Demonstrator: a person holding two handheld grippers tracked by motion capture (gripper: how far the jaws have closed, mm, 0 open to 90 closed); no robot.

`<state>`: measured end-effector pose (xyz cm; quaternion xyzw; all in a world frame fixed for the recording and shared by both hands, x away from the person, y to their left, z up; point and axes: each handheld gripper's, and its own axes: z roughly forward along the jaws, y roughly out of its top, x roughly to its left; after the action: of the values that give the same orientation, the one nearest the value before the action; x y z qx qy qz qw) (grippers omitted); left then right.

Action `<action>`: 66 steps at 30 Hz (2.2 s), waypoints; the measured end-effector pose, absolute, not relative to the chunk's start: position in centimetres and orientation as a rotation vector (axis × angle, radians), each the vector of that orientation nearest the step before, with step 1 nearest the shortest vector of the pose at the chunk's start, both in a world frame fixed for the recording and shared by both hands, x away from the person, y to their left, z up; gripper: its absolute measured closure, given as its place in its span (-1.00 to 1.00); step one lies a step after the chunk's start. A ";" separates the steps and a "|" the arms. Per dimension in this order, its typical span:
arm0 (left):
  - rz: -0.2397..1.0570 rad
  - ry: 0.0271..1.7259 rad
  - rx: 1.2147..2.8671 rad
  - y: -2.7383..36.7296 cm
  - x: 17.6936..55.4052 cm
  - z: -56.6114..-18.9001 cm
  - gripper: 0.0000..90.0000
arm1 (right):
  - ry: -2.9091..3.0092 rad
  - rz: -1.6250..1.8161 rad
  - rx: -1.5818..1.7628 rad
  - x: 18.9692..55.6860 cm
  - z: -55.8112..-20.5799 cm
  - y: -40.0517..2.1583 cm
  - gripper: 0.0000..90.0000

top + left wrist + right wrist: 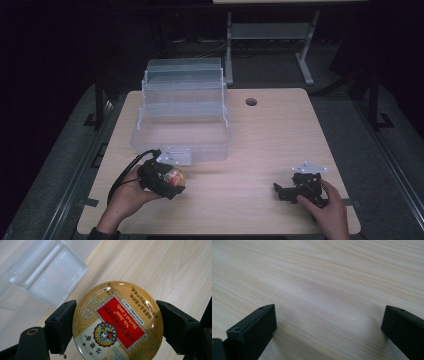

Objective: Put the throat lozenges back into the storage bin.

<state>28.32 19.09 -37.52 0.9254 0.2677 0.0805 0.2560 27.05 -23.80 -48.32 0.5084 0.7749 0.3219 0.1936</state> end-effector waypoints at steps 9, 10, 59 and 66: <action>0.222 0.736 2.504 19.3 29.0 -36.5 -0.57 | 2.174 0.903 1.425 27.0 -48.3 -23.8 -1.00; 0.222 0.734 2.503 19.3 29.1 -36.4 -0.57 | 2.174 0.903 1.426 27.0 -48.3 -23.8 -1.00; 0.266 0.830 2.492 20.7 34.5 -33.4 -0.57 | 2.173 0.903 1.424 27.0 -48.3 -23.8 -1.00; 0.279 0.855 2.489 21.2 35.6 -33.1 -0.57 | 2.174 0.903 1.425 27.0 -48.3 -23.8 -1.00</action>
<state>35.61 21.25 -33.12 0.9118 0.3133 0.1023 0.2447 27.04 -23.81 -48.31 0.5080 0.7751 0.3219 0.1936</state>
